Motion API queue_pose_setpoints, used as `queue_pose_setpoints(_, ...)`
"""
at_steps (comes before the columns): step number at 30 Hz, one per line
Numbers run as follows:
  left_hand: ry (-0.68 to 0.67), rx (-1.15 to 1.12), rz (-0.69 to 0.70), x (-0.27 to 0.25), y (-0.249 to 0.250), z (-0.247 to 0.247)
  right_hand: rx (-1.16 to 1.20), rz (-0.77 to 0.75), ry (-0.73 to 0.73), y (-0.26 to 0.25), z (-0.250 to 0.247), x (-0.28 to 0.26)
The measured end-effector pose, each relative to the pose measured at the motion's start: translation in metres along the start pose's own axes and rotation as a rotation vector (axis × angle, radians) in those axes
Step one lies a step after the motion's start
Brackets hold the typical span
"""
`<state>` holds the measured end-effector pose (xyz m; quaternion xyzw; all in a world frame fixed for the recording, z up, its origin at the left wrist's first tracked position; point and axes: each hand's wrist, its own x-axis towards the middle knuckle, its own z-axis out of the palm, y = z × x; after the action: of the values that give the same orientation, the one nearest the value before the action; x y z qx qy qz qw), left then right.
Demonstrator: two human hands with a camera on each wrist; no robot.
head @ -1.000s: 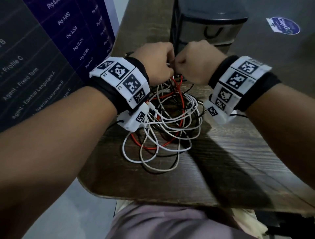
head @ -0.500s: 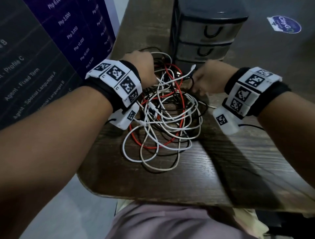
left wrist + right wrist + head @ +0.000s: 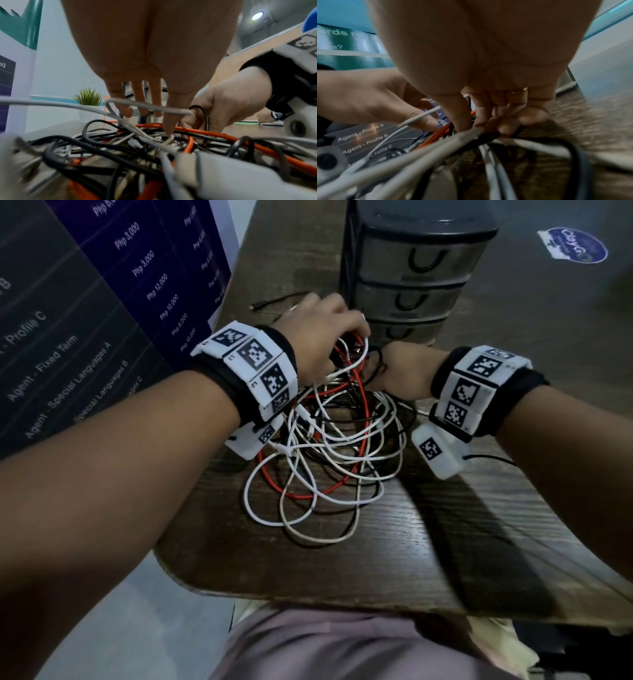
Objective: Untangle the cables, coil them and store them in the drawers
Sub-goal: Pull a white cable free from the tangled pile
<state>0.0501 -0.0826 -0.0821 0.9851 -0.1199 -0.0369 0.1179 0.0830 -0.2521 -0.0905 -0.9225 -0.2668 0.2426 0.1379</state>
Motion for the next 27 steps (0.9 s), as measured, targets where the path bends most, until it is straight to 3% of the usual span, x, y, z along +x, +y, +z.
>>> queue_pose_setpoints(4,-0.099,0.017,0.031,0.006,0.002,0.009,0.039,0.029,-0.013,-0.003,-0.002,-0.001)
queue_pose_setpoints(13,-0.053,-0.05,-0.048,0.003,-0.003,0.011,0.18,0.149,0.051,0.001,0.003,0.004)
queue_pose_setpoints(18,-0.04,-0.029,-0.1,0.006,-0.002,0.011,0.15,0.059,0.099,0.011,0.002,0.005)
queue_pose_setpoints(22,-0.031,0.044,-0.095,0.009,-0.001,0.008,0.22,0.038,0.236,0.021,0.002,0.005)
queue_pose_setpoints(27,-0.107,0.069,-0.05,0.008,-0.011,0.007,0.224,-0.054,0.294,0.02,-0.006,-0.001)
